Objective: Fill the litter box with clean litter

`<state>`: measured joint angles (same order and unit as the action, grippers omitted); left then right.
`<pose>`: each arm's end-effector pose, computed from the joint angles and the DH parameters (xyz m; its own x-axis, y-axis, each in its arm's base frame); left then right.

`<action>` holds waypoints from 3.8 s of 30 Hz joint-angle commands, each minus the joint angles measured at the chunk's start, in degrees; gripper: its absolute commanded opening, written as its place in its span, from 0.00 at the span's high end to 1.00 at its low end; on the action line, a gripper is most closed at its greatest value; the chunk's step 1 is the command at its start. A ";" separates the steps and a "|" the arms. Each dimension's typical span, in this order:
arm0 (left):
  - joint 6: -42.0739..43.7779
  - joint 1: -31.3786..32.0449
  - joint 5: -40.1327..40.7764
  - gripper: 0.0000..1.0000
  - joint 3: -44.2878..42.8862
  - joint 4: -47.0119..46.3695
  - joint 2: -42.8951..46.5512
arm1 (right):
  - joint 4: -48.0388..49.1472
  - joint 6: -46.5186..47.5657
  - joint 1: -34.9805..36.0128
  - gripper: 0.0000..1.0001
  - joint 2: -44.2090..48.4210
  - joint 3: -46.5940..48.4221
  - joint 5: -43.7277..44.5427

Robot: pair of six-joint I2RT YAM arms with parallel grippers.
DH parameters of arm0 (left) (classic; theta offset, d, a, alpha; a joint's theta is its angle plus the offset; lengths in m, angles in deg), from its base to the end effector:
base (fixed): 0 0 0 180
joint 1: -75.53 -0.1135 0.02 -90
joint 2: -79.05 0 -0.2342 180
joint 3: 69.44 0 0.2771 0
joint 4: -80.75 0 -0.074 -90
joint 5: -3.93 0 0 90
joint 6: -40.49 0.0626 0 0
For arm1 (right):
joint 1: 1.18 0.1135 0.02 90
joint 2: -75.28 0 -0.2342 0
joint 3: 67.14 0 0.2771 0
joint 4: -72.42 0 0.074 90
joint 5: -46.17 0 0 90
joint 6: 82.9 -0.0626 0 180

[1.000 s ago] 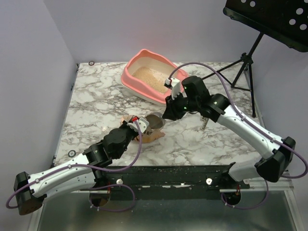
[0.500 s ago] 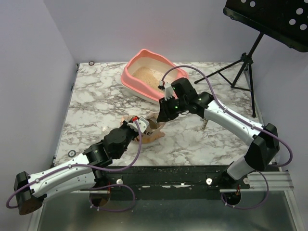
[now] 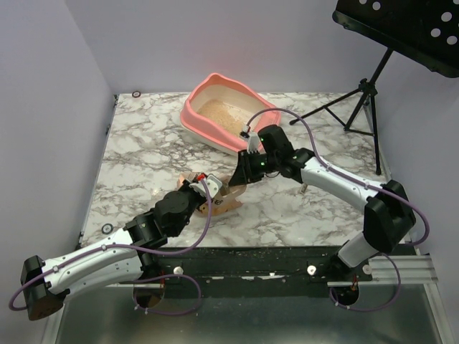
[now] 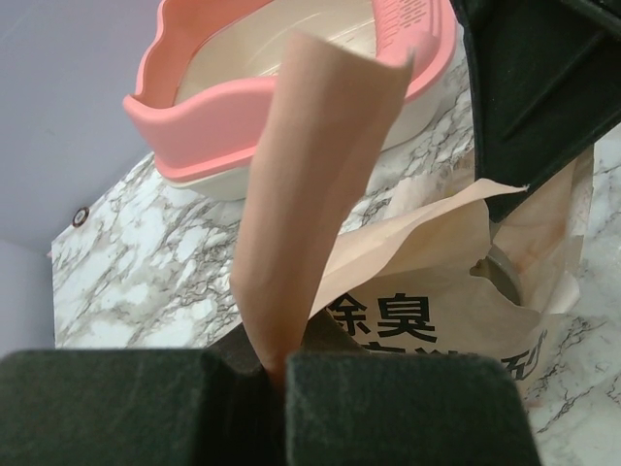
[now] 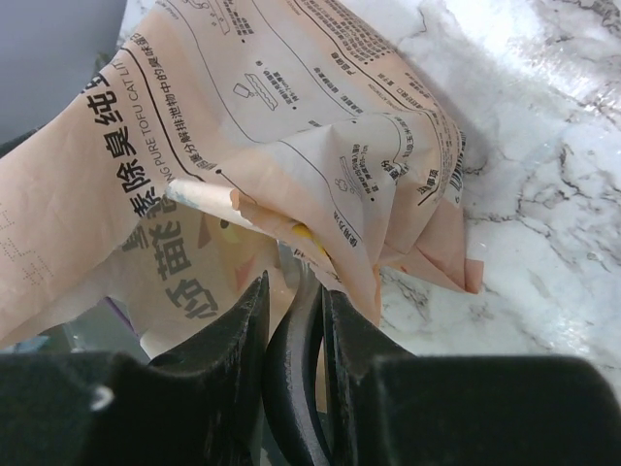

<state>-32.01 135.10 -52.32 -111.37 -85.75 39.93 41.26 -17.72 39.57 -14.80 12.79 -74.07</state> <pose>0.1510 -0.1884 0.2515 0.0428 0.4207 -0.9062 0.4483 0.8025 0.3938 0.2743 0.2780 0.2143 -0.8109 -0.2200 -0.5422 -0.5620 0.5508 0.6171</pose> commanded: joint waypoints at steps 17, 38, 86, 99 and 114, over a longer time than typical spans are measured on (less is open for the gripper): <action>-0.18 -0.24 0.87 1.00 -1.95 -1.79 0.53 | 12.23 -23.16 -4.45 0.99 10.54 -10.81 -13.00; 1.66 -0.16 0.61 1.00 0.42 -5.65 3.16 | 44.81 -50.40 -11.22 0.99 21.80 -39.27 -16.87; 6.94 12.50 8.25 1.00 6.05 -23.76 -6.77 | 29.81 -38.98 -18.78 0.99 42.70 -51.23 -12.30; 8.51 12.59 10.00 1.00 6.05 -24.37 -6.42 | 35.97 -44.70 -21.24 0.99 50.62 -55.38 -14.67; 13.09 12.59 17.39 1.00 6.67 -26.04 2.02 | 31.84 -51.64 -21.42 0.99 61.25 -56.17 -11.78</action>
<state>-20.88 147.60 -38.92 -103.77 -105.47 38.12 75.13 -65.47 18.19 43.79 -42.73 -85.50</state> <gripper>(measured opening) 0.015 0.308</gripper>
